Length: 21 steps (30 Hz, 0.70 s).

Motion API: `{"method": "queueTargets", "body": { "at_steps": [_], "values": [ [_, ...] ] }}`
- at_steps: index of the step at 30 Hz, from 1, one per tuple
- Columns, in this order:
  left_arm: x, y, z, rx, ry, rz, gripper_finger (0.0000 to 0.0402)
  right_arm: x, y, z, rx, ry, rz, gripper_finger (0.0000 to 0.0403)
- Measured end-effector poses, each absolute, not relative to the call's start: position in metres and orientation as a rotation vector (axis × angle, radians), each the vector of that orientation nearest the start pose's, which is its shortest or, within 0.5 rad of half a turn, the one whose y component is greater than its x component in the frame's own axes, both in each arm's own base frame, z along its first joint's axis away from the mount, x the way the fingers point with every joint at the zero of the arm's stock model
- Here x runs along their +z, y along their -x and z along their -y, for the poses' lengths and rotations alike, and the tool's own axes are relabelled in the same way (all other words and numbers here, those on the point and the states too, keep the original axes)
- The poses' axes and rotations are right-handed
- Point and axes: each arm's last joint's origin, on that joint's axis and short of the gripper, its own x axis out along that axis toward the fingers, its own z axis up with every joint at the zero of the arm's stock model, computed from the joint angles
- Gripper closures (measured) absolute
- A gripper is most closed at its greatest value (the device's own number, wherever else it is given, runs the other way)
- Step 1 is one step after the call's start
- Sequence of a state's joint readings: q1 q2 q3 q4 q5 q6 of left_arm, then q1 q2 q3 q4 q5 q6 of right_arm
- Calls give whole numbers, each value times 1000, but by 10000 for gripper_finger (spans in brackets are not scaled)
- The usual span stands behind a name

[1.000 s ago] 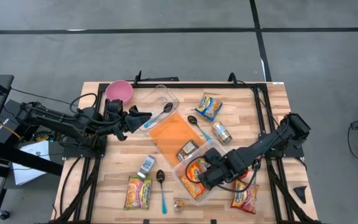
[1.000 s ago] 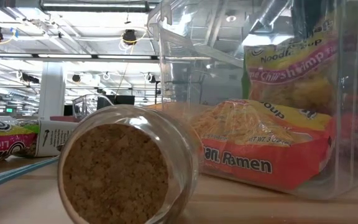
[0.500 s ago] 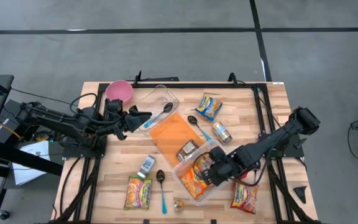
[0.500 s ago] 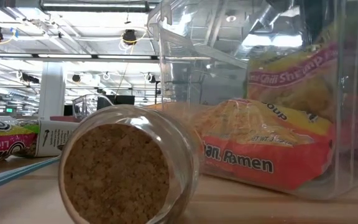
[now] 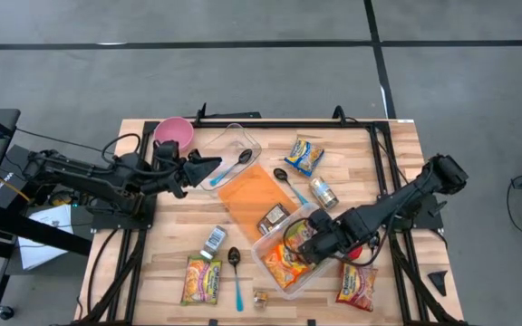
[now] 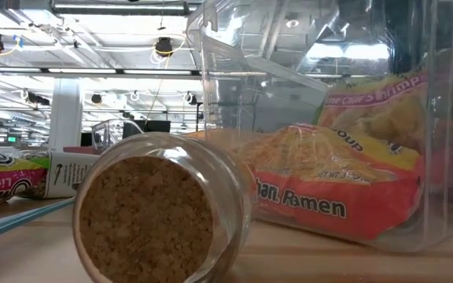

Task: Pick & Place Food Item
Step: Put the green noodle pack into the bottom transparent bin

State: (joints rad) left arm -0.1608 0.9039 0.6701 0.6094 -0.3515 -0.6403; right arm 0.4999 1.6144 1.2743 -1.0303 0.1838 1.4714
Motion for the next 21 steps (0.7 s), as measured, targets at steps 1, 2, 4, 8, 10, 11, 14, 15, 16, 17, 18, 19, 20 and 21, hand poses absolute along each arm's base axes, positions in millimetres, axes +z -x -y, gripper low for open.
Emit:
{"method": "queueTargets", "body": {
  "at_steps": [1,2,4,8,10,11,14,15,16,17,18,19,20,21],
  "values": [
    [347,-196,22,66,726,414,302,248,-266,-139,-697,-784,-1169,378],
    [347,-196,22,65,726,414,302,249,-265,-138,-701,-781,-1172,373],
    [347,-196,22,65,726,413,302,251,-264,-136,-705,-784,-1170,359],
    [347,-196,22,66,725,411,302,259,-259,-134,-698,-791,-1150,332],
    [347,-196,22,67,721,410,302,264,-255,-131,-702,-794,-1124,322],
    [347,-197,22,68,716,409,302,269,-254,-130,-698,-807,-1099,319],
    [346,-197,22,71,712,403,302,281,-246,-126,-678,-819,-1041,312],
    [346,-197,22,71,712,403,302,285,-245,-126,-668,-825,-1023,311],
    [346,-197,22,71,712,402,302,288,-243,-125,-661,-830,-1008,310],
    [346,-197,22,72,711,401,302,291,-241,-124,-654,-834,-1000,310],
    [346,-197,22,73,710,396,302,294,-240,-123,-647,-841,-989,310],
    [345,-197,22,76,708,388,302,297,-238,-122,-639,-850,-979,311],
    [344,-198,22,80,706,381,302,299,-237,-121,-633,-855,-973,312],
    [344,-198,21,84,704,377,302,300,-235,-120,-627,-855,-971,313]
  ]
}}
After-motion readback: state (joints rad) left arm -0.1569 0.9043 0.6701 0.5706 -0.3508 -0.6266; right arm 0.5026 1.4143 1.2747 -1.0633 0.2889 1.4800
